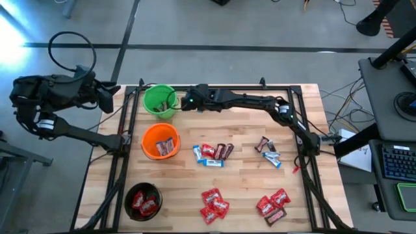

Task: Organize candy in baskets
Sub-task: Put the white chocolate into the orange bucket

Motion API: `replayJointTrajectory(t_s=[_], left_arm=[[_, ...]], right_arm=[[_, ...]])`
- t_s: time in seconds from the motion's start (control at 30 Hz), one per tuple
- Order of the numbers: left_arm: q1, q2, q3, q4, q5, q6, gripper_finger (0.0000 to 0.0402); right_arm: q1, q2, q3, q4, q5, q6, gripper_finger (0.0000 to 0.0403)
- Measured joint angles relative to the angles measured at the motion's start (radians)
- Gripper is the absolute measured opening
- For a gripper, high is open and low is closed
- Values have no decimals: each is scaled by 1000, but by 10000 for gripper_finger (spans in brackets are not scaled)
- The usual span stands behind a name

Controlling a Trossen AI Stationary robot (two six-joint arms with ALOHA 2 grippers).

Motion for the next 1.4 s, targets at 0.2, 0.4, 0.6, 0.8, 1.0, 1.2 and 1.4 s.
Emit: replayJointTrajectory(t_s=[0.2, 0.4, 0.6, 0.8, 1.0, 1.2, 1.4], left_arm=[[0, -20, 0, -1, -2, 43, 102], [0, -41, 0, -1, -2, 60, 102], [0, -51, 0, -1, 0, 61, 102], [0, -52, 0, 0, 4, 61, 102], [0, -52, 0, 0, 16, 61, 102], [0, -52, 0, 0, 16, 83, 102], [0, -52, 0, 0, 16, 84, 102]], right_arm=[[-43, 77, -1, -1, -65, 71, 144], [-76, 120, -1, -6, -93, 93, 144], [-103, 122, -1, -27, -99, 87, 144], [-136, 123, -6, -55, -98, 67, 144], [-135, 123, -14, -53, -110, 69, 144], [-136, 123, -41, -44, -126, 68, 144], [-134, 123, -63, -1, -134, 86, 144]])
